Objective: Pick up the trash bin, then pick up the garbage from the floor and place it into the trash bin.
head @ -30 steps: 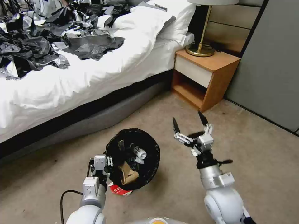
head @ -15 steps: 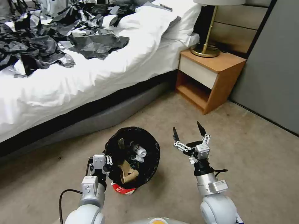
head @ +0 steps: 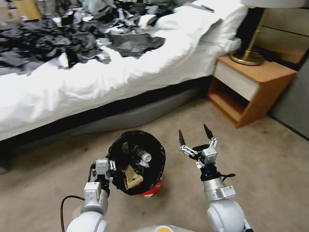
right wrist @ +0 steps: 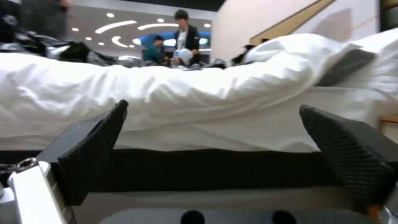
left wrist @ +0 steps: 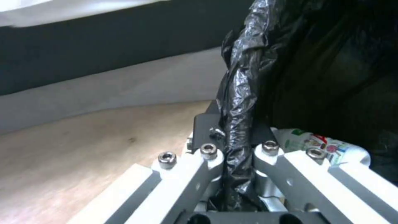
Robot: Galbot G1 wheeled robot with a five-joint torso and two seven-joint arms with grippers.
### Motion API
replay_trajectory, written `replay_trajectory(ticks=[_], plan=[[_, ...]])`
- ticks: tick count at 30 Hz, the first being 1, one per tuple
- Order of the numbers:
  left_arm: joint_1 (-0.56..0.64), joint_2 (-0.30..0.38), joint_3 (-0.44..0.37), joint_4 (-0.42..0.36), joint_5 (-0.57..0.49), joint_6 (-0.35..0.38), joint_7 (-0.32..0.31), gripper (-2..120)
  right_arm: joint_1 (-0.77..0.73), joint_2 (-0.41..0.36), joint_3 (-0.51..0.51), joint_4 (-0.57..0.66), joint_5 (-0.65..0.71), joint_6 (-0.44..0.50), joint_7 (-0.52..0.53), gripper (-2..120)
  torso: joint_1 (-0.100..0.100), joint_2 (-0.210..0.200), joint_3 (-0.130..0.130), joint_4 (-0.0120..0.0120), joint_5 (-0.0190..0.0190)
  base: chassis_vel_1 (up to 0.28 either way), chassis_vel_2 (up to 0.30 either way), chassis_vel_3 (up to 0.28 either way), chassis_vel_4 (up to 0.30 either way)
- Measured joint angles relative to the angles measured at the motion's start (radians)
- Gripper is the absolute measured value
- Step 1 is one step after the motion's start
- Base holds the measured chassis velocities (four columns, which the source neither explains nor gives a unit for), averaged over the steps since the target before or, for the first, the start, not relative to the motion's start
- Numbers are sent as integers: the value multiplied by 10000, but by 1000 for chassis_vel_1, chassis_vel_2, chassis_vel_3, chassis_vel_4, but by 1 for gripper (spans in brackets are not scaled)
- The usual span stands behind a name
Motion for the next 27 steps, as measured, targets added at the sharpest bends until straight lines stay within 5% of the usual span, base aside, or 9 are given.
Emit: replay_trajectory(ticks=[27], plan=[[10,-32,-10,-38,22,-2,-20,1,23,-61,137,-71,3,69,-181,100,0,0,-1,-1,0,109,116,111,116]])
